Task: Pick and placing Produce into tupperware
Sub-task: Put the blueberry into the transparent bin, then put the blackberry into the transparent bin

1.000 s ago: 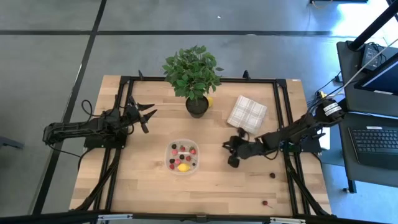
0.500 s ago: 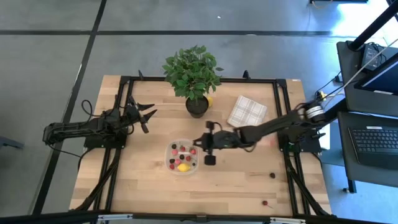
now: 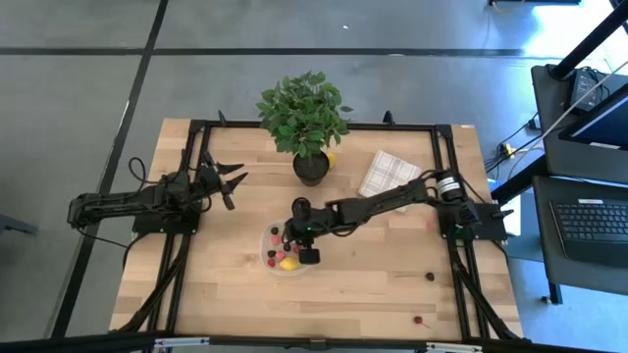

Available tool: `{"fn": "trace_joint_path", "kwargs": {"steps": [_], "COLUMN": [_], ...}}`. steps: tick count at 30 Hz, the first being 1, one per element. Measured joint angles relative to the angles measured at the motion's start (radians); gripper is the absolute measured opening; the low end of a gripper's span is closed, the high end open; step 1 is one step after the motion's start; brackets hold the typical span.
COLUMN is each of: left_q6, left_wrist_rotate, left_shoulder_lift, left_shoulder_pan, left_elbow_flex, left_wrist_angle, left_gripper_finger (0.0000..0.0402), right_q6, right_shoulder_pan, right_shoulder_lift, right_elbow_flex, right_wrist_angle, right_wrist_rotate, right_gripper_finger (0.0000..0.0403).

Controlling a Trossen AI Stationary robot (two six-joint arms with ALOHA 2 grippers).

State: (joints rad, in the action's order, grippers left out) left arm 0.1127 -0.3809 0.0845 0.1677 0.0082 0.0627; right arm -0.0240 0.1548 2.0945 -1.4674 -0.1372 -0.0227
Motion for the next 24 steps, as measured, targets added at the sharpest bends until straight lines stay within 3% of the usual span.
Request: {"fn": "trace_joint_path", "kwargs": {"steps": [7, 24], "left_q6": [0.000, 0.000], "left_wrist_rotate": [0.000, 0.000], "left_shoulder_lift": [0.000, 0.000], "left_shoulder_pan": [0.000, 0.000], "left_elbow_flex": [0.000, 0.000], "left_wrist_angle": [0.000, 0.000], "left_gripper_finger": [0.0126, 0.0126], "right_q6": [0.020, 0.016], "right_shoulder_pan": [-0.004, -0.004], "right_shoulder_lift": [0.042, 0.037], "right_elbow_flex": [-0.030, -0.031], "right_wrist_angle": [-0.042, -0.059], "right_wrist_rotate": [0.046, 0.044], "right_gripper_finger": [0.0057, 0.0132]}}
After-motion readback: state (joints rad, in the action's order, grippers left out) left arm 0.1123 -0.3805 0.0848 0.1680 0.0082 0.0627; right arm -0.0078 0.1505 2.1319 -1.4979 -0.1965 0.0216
